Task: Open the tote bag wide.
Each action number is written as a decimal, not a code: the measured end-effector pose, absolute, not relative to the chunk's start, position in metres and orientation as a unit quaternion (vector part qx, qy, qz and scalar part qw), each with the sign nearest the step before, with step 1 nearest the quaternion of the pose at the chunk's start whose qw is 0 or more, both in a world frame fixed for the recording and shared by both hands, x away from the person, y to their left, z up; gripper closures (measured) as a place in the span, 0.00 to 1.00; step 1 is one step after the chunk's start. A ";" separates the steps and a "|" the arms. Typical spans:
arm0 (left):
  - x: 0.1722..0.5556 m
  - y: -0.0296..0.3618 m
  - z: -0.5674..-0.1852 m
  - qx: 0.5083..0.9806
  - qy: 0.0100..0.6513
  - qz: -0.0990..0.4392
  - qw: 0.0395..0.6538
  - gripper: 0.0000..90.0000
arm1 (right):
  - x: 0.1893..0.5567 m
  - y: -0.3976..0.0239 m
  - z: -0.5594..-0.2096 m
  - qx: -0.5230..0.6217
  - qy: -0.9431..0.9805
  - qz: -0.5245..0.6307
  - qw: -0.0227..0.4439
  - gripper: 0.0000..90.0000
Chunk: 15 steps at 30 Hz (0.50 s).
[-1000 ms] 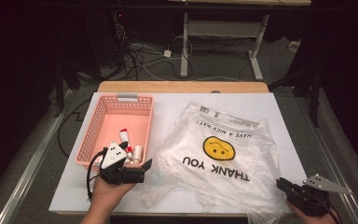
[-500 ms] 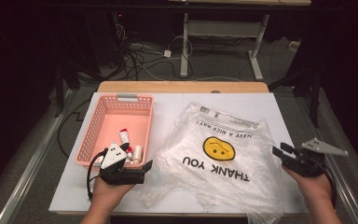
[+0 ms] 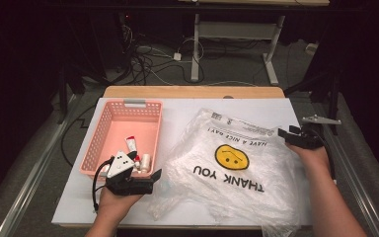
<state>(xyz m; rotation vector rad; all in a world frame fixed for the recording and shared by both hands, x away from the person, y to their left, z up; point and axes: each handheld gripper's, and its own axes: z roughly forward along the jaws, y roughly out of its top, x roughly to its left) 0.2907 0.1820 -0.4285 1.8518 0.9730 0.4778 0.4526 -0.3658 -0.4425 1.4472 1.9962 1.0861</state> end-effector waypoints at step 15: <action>0.292 0.181 -0.431 0.758 0.401 0.191 0.478 0.00 | 0.492 -0.354 -0.473 0.510 0.767 0.351 0.167 0.50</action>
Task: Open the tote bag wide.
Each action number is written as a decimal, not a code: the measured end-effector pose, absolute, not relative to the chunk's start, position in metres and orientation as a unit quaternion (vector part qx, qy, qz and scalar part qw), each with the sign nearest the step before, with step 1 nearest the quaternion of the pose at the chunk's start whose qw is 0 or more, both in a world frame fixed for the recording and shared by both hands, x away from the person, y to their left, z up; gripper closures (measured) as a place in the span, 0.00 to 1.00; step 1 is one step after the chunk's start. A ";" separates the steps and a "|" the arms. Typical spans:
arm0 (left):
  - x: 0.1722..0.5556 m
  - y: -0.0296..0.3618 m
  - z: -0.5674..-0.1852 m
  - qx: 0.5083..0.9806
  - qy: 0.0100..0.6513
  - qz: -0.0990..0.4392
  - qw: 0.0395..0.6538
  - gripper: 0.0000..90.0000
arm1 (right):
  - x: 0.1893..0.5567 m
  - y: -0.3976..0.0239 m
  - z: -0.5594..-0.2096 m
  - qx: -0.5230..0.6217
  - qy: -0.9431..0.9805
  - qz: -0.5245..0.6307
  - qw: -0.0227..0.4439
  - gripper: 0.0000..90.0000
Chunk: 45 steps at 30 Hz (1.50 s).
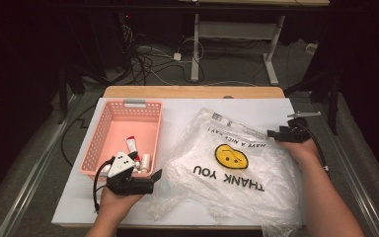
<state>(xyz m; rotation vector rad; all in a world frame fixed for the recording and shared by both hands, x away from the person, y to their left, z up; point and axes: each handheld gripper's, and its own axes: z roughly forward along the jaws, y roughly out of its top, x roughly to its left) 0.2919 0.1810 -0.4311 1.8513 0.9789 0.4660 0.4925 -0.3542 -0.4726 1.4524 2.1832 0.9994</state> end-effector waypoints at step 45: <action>0.289 0.172 -0.427 0.777 0.375 0.181 0.472 0.00 | 0.442 -0.448 -0.425 0.565 0.659 0.385 0.315 0.66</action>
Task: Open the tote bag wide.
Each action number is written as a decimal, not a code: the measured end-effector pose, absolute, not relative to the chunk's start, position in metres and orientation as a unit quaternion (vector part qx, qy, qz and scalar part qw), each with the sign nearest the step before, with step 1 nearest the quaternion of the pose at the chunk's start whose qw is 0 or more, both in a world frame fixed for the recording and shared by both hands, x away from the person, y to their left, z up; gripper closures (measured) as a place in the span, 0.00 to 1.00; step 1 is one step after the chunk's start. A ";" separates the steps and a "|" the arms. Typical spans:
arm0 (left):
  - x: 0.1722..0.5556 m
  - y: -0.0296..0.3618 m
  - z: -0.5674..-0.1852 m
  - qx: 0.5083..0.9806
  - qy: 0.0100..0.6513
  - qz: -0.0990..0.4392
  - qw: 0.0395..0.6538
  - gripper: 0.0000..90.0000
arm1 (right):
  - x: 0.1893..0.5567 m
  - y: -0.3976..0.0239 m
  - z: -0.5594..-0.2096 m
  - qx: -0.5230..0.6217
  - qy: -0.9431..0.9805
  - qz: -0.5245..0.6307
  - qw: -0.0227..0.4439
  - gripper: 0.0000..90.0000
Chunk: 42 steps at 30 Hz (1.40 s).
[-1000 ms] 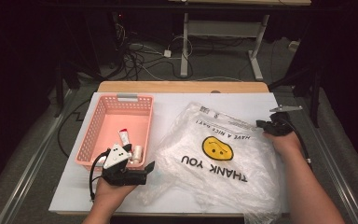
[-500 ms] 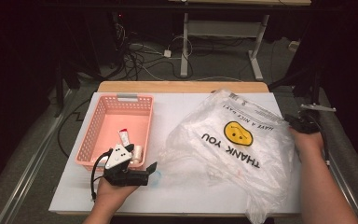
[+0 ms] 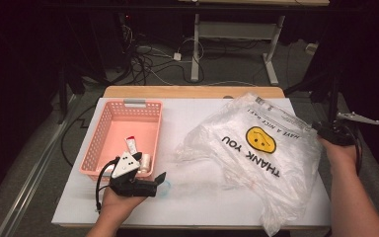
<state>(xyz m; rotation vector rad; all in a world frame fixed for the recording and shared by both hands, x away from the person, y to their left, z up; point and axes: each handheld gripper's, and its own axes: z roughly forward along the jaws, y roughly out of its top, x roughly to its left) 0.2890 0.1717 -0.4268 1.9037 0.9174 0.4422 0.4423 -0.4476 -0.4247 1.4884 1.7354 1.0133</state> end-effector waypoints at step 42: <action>0.284 0.181 -0.433 0.767 0.390 0.180 0.477 0.00 | 0.252 -0.292 -0.474 0.402 0.833 0.316 0.213 1.00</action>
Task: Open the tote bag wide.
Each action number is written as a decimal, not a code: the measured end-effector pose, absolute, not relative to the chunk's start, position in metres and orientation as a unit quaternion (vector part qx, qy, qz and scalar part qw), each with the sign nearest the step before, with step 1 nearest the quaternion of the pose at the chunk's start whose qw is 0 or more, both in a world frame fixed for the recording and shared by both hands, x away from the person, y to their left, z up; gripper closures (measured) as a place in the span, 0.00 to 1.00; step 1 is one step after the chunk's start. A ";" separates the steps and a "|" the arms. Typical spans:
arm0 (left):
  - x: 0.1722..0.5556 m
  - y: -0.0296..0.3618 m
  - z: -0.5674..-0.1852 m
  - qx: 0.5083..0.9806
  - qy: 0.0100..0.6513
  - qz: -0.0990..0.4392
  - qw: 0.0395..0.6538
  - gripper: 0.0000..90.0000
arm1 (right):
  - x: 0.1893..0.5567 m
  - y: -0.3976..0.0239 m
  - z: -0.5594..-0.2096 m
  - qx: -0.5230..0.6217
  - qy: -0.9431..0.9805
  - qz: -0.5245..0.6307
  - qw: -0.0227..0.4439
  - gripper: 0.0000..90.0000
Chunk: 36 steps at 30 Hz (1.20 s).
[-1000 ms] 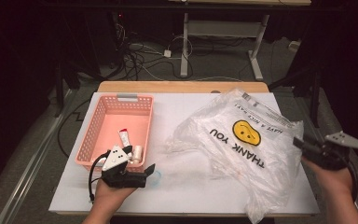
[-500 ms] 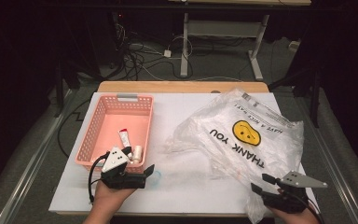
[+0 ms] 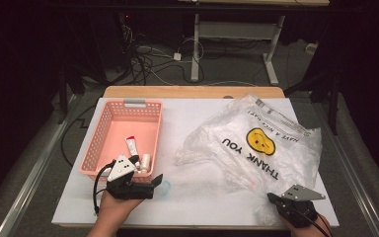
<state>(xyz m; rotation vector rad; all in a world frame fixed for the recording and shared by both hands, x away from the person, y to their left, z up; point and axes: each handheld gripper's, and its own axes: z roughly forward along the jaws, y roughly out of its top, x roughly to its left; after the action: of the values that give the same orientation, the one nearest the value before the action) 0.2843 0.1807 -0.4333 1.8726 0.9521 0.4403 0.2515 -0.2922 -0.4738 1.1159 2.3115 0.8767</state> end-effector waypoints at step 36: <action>0.284 0.180 -0.432 0.765 0.393 0.186 0.474 0.00 | 0.340 -0.176 -0.446 0.307 0.837 0.422 0.165 0.42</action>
<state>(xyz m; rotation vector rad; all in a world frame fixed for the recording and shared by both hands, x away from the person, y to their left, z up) 0.2843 0.1804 -0.4320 1.8718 0.9620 0.4561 0.3397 -0.1763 -0.4456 0.8748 2.3854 1.2014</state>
